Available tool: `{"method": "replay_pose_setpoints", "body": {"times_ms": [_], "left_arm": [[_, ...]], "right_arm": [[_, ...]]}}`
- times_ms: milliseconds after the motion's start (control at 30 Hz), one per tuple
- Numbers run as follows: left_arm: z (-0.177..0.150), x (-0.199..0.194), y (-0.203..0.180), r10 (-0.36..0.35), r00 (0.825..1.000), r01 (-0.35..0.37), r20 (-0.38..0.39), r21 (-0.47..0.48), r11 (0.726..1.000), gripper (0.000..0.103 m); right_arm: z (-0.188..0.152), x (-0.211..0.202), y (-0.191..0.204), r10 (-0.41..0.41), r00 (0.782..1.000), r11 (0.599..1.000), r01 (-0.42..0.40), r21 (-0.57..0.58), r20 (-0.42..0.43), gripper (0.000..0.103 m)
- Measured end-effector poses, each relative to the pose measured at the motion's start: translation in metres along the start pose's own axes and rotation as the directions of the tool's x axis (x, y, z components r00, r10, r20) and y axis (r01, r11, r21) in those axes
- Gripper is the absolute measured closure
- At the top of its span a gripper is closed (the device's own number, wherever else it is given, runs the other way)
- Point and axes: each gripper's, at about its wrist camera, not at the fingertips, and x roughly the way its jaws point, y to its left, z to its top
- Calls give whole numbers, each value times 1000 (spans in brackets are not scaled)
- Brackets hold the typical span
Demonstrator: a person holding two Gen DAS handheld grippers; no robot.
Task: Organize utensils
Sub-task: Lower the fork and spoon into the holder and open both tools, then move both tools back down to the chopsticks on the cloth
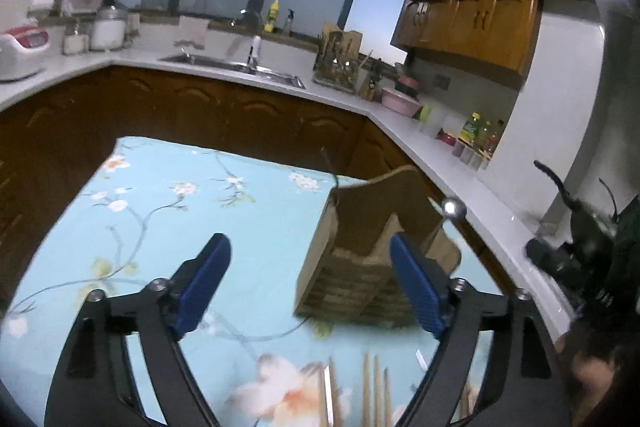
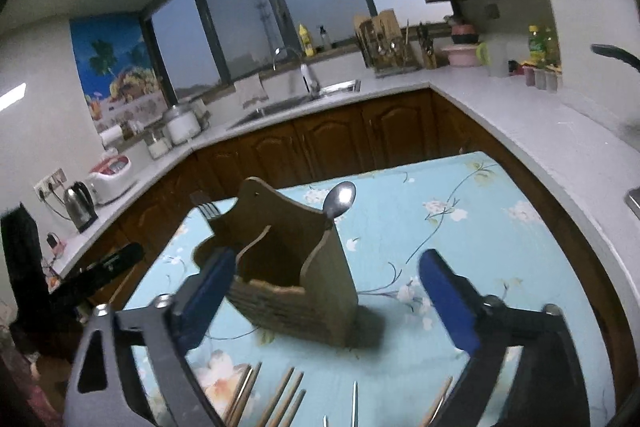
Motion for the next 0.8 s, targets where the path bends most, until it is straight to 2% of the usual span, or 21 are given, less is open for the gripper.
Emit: {"method": "replay_pose_setpoints", "body": {"times_ms": [133, 333, 433, 533, 633, 800], "left_arm": [[-33, -31, 12, 42, 999, -42, 8, -18, 999, 7], [-70, -57, 26, 89, 994, -92, -60, -39, 995, 6], [-83, -68, 27, 100, 992, -103, -77, -37, 994, 0], [-98, -77, 27, 134, 985, -139, -111, -34, 990, 0], [-112, -78, 30, 98, 982, -107, -163, -49, 993, 0], [-127, -93, 35, 67, 989, -78, -133, -84, 993, 0]], "right_arm": [[-23, -31, 0, -15, 999, 1000, 15, 10, 29, 4], [-59, -63, -8, -37, 999, 998, 36, 56, 20, 4], [-74, -76, -10, -56, 998, 996, 56, 67, 5, 4], [-91, -84, -12, -75, 997, 994, 76, 76, -24, 4], [-109, -90, -12, -94, 994, 992, 97, 74, -51, 4], [-130, -91, -14, -107, 989, 990, 116, 80, -103, 4]]}}
